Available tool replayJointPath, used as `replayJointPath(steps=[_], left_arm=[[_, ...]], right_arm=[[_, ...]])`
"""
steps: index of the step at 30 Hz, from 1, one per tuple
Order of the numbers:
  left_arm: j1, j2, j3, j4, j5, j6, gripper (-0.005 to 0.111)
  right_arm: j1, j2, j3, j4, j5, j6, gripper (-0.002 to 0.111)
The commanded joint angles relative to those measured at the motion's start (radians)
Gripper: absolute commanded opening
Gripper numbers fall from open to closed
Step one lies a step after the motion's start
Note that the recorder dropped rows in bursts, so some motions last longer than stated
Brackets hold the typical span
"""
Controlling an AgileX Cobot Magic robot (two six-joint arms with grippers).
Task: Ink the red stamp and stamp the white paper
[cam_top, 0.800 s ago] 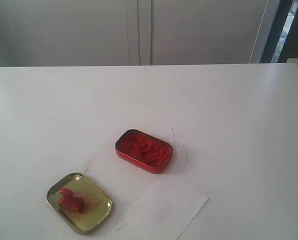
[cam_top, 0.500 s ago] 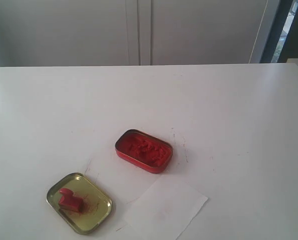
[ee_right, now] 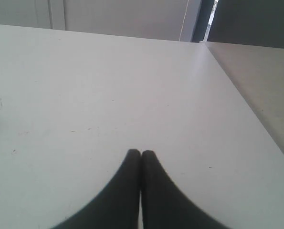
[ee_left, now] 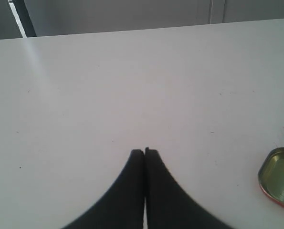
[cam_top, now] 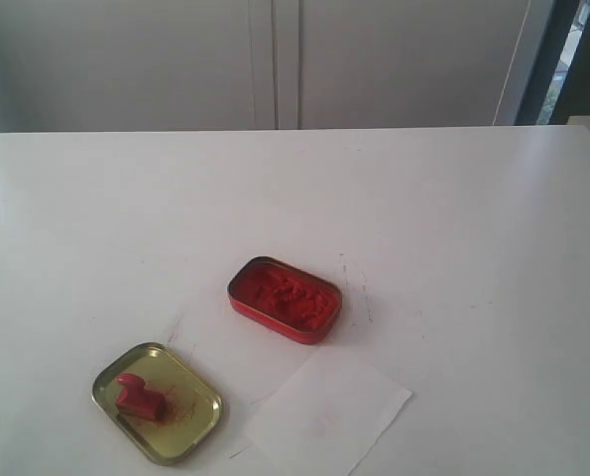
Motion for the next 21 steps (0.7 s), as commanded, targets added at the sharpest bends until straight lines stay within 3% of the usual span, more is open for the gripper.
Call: replayJointPath(steps=[1, 12, 21], left_arm=[[0.002, -0.004, 0.004, 0.0, -0.013, -0.001, 0.0], [0.002, -0.004, 0.002, 0.0, -0.001, -0.005, 0.0], [0.002, 0.121, -0.128, 0.0, 0.041, -0.005, 0.0]], right_arm=[[0.003, -0.006, 0.003, -0.008, -0.006, 0.0, 0.0], [0.003, -0.006, 0.003, -0.008, -0.006, 0.0, 0.0], [0.003, -0.006, 0.003, -0.008, -0.006, 0.0, 0.0]])
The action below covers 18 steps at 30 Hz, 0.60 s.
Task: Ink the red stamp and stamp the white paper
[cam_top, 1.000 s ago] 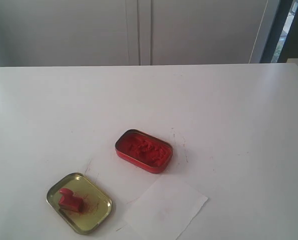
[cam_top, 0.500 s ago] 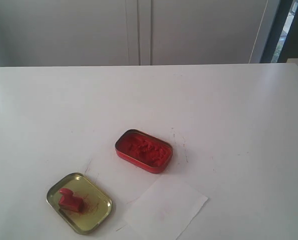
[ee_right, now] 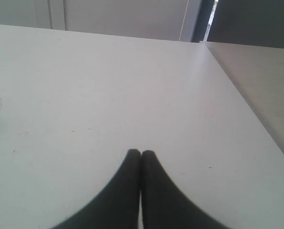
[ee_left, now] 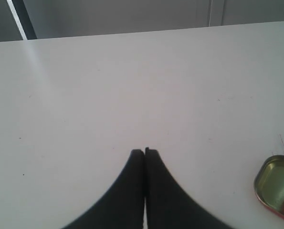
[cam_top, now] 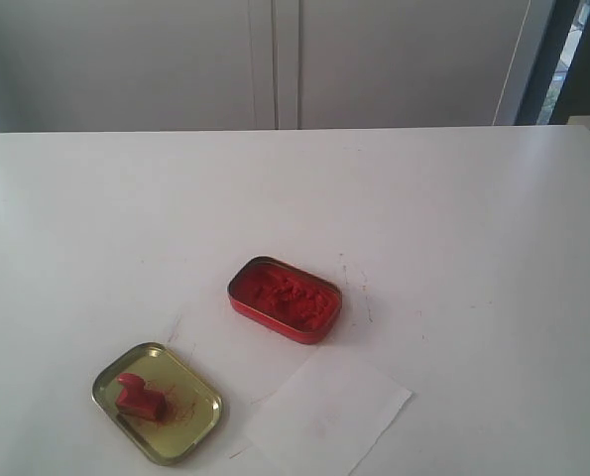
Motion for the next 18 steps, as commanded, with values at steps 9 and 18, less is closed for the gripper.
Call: replayJointPath(steps=[9, 18], left_arm=[[0.002, 0.205, -0.194, 0.0, 0.007, -0.003, 0.0], [0.002, 0.384, -0.404, 0.0, 0.206, 0.063, 0.0]], right_arm=[[0.003, -0.006, 0.003, -0.008, -0.006, 0.0, 0.0], [0.003, -0.006, 0.003, -0.008, -0.006, 0.0, 0.0]])
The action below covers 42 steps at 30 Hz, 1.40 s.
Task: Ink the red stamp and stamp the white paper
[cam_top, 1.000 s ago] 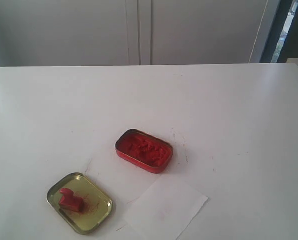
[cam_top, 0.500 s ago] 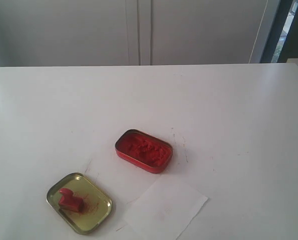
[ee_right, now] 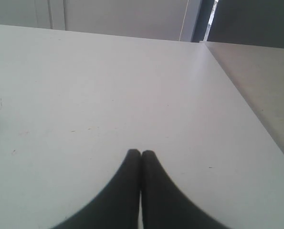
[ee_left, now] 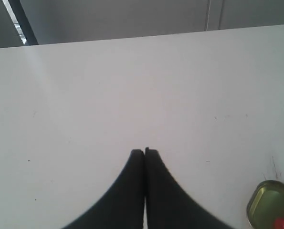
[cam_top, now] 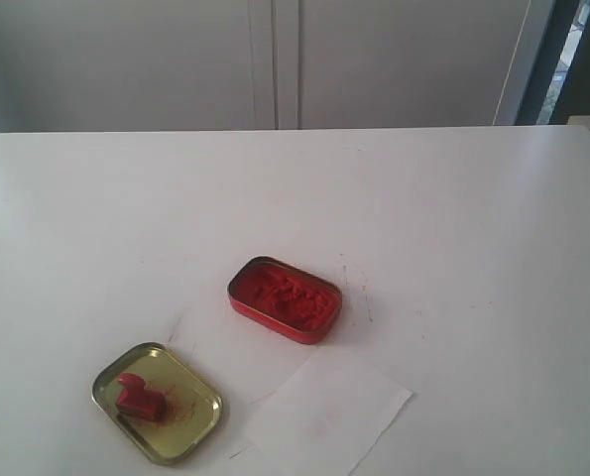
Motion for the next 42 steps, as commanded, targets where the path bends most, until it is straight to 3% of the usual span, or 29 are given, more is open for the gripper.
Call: replayJointPath(steps=[1, 12, 25, 42], left_arm=[[0.002, 0.097, -0.113, 0.0, 0.155, 0.064, 0.0], [0.0, 0.309, -0.294, -0.014, 0.397, 0.126, 0.0], [-0.003, 0.574, -0.355, -0.279, 0.482, 0.36, 0.0], [-0.257, 0.814, -0.379, -0.277, 0.473, 0.45, 0.0]], right_arm=[[0.003, -0.006, 0.003, -0.008, -0.006, 0.0, 0.0], [0.003, -0.006, 0.003, -0.008, -0.006, 0.0, 0.0], [0.003, -0.006, 0.003, -0.008, -0.006, 0.0, 0.0], [0.003, -0.006, 0.003, -0.008, -0.006, 0.0, 0.0]])
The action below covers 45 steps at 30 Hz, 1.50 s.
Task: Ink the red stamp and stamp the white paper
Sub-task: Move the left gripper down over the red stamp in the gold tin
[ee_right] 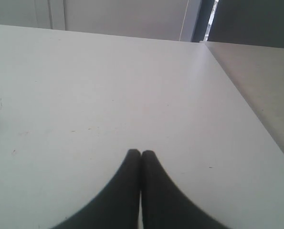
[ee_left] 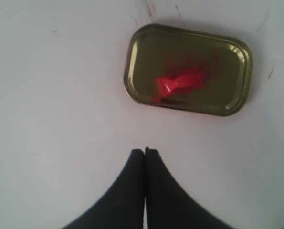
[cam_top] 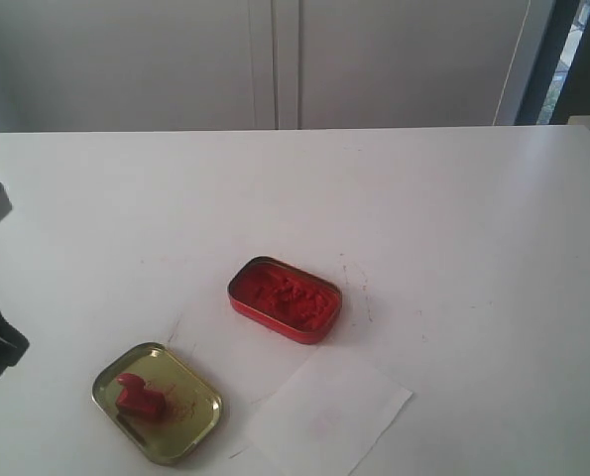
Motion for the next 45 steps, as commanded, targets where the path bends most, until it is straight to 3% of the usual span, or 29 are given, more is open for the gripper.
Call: replayJointPath(steps=[1, 11, 20, 32, 45], left_arm=[[-0.069, 0.056, -0.034, -0.012, 0.015, 0.031, 0.0], [-0.202, 0.199, -0.19, -0.012, 0.103, 0.13, 0.0], [-0.245, 0.303, -0.295, -0.01, 0.18, 0.278, 0.0], [-0.245, 0.351, -0.313, -0.022, 0.218, 0.534, 0.0], [-0.368, 0.355, -0.316, 0.193, 0.169, 0.585, 0.0]], right_arm=[[0.003, -0.006, 0.003, -0.008, -0.006, 0.0, 0.0], [0.003, -0.006, 0.003, -0.008, -0.006, 0.0, 0.0], [0.003, -0.006, 0.003, -0.008, -0.006, 0.0, 0.0], [0.003, -0.006, 0.003, -0.008, -0.006, 0.0, 0.0], [0.003, -0.006, 0.003, -0.008, -0.006, 0.0, 0.0]])
